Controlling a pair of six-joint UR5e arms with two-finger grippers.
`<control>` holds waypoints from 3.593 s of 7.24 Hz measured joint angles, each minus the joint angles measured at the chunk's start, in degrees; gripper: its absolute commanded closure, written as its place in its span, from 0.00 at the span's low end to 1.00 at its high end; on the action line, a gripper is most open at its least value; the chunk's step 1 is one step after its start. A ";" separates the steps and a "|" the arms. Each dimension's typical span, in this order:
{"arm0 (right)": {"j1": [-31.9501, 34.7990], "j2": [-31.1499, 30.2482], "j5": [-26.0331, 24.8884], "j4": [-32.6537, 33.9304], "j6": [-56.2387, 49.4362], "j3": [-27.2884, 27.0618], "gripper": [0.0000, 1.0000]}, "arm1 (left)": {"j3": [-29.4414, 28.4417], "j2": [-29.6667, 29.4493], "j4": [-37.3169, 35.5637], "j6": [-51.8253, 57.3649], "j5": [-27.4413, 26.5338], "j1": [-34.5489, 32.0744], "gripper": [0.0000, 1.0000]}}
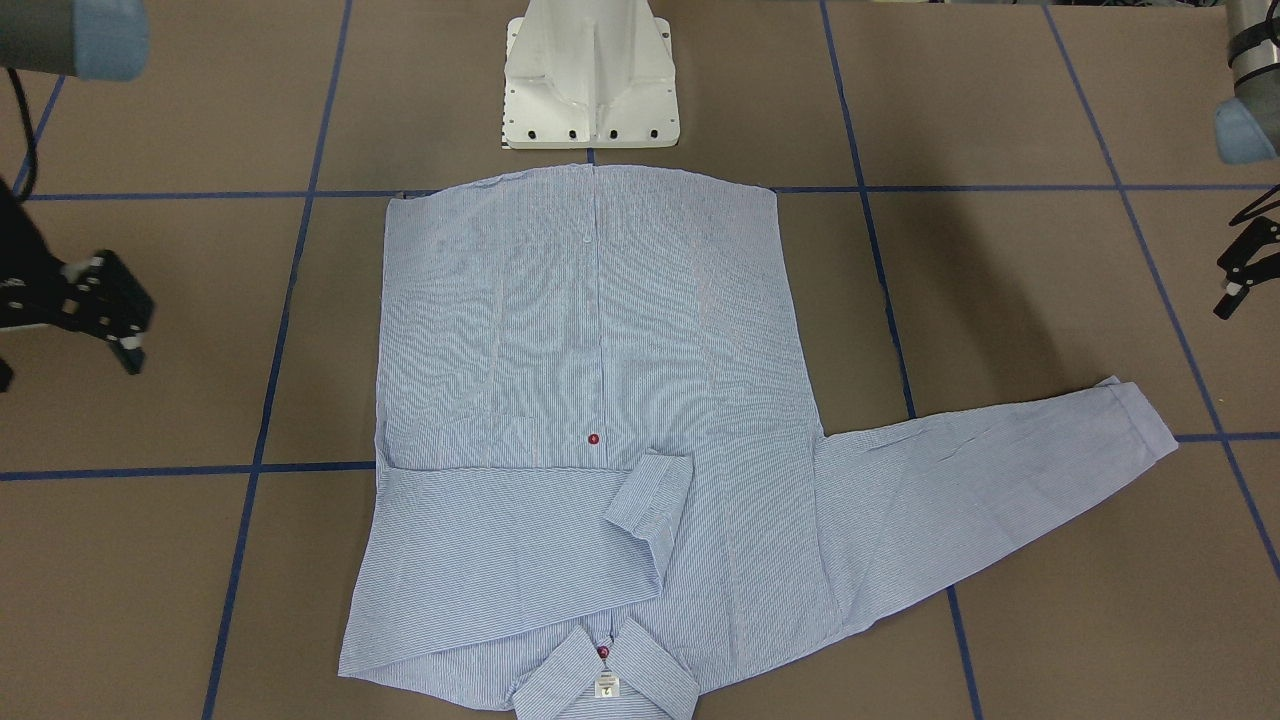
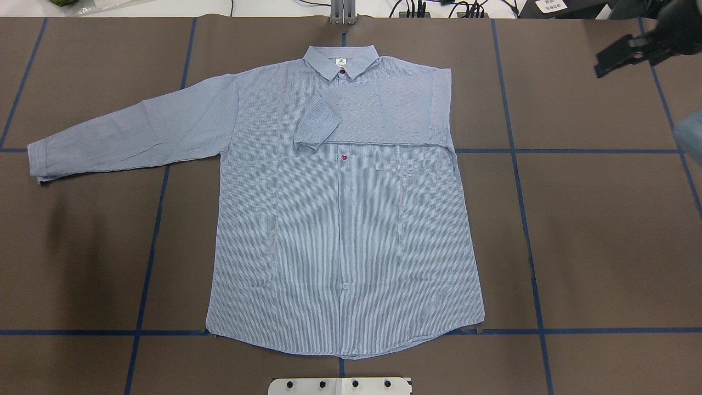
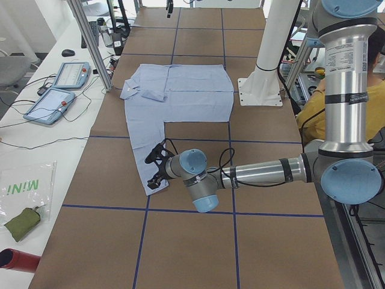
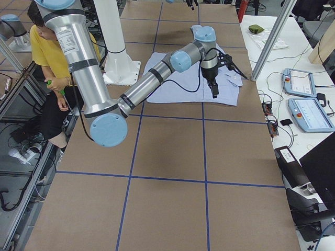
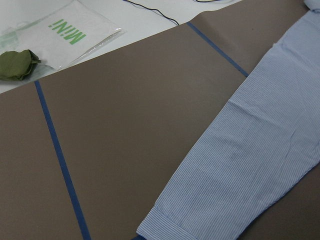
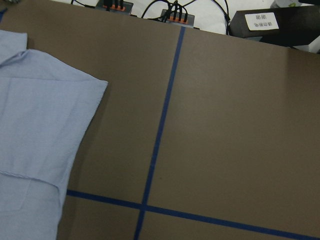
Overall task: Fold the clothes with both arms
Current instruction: 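Release the sleeve and withdraw the right gripper away from the shirt, then lower the left gripper to the cuff of the other sleeve and grasp, then carry the sleeve with the left gripper across onto the shirt front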
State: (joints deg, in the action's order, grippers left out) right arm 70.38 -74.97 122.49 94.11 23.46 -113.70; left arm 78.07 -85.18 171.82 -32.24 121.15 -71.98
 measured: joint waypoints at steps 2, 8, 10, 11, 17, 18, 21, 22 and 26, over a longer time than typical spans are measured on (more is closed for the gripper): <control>5.84 -9.44 6.09 -8.32 -5.15 -0.78 0.00 | -4.53 -1.89 5.51 -11.58 -9.83 8.63 0.08; 7.48 -12.03 7.39 -11.22 -5.96 -0.88 0.00 | -17.23 -6.47 14.35 -26.75 -15.96 14.77 0.12; 7.49 -12.04 7.27 -11.23 -6.02 -0.91 0.00 | -17.47 -6.49 14.41 -26.86 -16.36 15.54 0.15; 7.49 -12.04 7.25 -11.23 -6.04 -0.91 0.00 | -17.49 -6.49 14.41 -26.83 -16.45 15.87 0.15; 7.49 -12.07 7.09 -11.23 -6.05 -0.82 0.00 | -17.31 -5.99 14.84 -26.38 -16.55 16.95 1.00; 7.49 -12.03 7.09 -11.23 -6.05 -0.82 0.00 | -17.10 -5.93 15.44 -26.23 -16.43 16.95 1.00; 7.49 -11.96 7.14 -11.23 -6.04 -0.77 0.00 | -14.46 -5.82 16.59 -26.13 -14.90 16.83 1.00; 7.49 -11.95 7.14 -11.23 -6.00 -0.72 0.00 | -12.09 -5.88 16.21 -26.08 -13.33 16.80 1.00; 7.49 -12.02 7.15 -11.26 -5.62 -0.62 0.00 | -4.08 -13.74 16.82 -18.13 -14.65 17.63 1.00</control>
State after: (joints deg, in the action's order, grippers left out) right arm 77.87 -86.99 129.64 82.84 17.84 -114.32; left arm 73.99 -98.92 188.64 -50.37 106.51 -54.35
